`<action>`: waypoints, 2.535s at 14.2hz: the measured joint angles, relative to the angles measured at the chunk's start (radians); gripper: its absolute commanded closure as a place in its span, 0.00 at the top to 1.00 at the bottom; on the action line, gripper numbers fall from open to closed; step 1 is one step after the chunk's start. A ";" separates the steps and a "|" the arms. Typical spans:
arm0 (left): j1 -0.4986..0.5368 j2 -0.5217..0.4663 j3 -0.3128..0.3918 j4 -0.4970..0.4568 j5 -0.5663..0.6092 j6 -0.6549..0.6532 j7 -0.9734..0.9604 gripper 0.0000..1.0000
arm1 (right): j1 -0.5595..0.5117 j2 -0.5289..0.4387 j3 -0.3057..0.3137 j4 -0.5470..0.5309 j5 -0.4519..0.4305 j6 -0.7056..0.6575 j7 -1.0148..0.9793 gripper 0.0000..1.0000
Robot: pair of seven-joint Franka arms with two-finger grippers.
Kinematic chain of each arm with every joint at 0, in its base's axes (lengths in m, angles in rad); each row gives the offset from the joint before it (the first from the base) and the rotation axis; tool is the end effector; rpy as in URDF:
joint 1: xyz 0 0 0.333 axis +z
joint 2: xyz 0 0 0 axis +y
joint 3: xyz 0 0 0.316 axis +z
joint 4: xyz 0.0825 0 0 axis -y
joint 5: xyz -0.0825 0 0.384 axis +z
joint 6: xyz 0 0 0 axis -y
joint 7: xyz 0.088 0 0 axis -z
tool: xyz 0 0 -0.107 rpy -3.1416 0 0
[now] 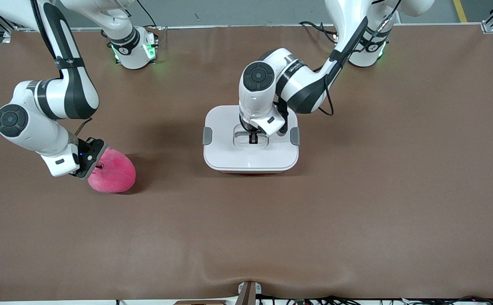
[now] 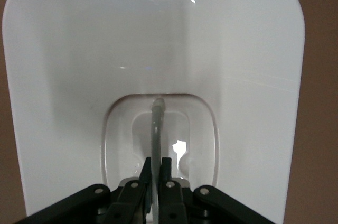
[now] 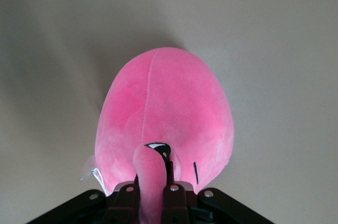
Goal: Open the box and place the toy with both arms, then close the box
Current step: 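Lift the lid off with the left gripper while the right gripper grasps the toy, then carry the pink toy into the open pink box with the right gripper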
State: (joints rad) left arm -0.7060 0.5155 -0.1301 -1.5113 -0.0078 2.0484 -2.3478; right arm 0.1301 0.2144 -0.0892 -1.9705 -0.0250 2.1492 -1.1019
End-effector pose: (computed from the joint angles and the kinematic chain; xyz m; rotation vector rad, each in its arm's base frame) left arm 0.4785 -0.5093 0.3697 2.2444 2.1606 -0.1111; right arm 0.5928 0.0250 0.3608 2.6144 1.7101 -0.0785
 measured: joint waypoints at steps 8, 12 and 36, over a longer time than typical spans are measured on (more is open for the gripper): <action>0.091 -0.149 0.008 0.003 -0.006 -0.130 0.151 0.00 | 0.091 -0.007 0.005 0.199 0.002 -0.253 0.302 0.00; 0.275 -0.160 0.010 -0.013 -0.007 -0.145 0.295 0.00 | 0.186 -0.007 0.007 0.309 0.003 -0.343 0.498 0.00; 0.659 -0.239 -0.001 -0.065 -0.065 -0.266 0.674 0.00 | 0.538 0.208 0.011 0.548 0.443 -0.389 1.581 0.00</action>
State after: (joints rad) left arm -0.0470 0.2766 -0.1315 -1.5759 -0.0730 1.7826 -1.6733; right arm 0.6679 0.4220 -0.0786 -1.4228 0.4181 1.7604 0.4788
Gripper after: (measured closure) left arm 0.930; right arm 0.868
